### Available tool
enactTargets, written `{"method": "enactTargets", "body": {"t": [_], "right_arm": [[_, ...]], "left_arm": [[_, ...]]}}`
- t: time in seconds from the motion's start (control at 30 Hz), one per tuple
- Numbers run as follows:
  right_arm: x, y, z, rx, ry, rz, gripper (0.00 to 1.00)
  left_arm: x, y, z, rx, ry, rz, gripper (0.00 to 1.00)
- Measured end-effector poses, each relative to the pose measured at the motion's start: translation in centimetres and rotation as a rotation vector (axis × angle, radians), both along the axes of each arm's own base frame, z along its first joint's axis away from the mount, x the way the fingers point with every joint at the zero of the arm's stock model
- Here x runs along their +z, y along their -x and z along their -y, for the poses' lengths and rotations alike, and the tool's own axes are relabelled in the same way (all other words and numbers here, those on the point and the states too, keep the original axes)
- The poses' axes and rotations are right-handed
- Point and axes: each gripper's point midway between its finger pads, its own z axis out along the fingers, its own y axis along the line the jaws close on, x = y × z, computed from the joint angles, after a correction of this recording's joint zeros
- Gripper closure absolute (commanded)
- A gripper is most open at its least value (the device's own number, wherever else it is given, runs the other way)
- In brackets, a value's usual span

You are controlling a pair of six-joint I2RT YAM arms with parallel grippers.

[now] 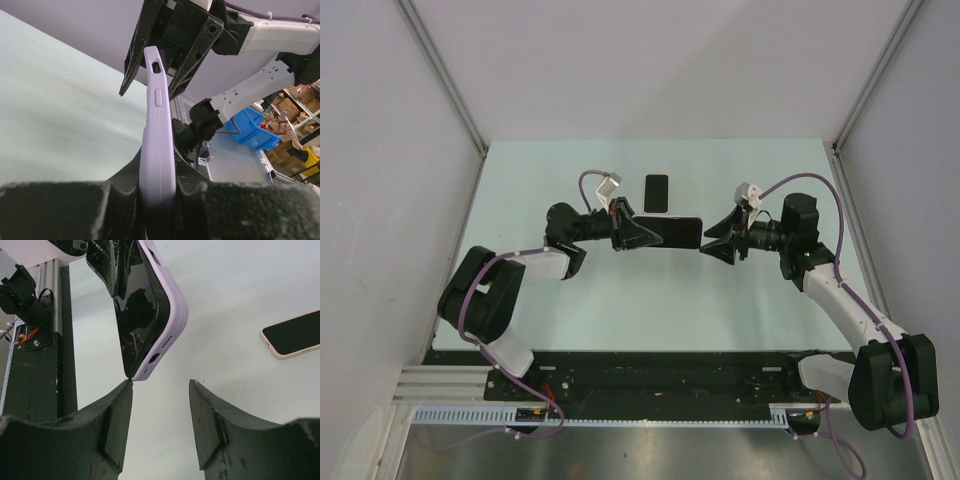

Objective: Take the phone out of the phone case
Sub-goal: Remove the phone case from the phone.

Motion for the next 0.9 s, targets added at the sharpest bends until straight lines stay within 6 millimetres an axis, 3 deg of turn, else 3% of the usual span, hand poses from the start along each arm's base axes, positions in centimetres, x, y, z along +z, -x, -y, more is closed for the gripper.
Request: {"method": "enactTargets", "body": {"t": [0.9], "right_arm": [[-0.6, -2.8, 0.2, -0.156, -0.016, -0.093, 0.48]], "left_arm": [[0.0, -1.3, 0.1, 0.070, 0.011, -0.021, 1.00]]}}
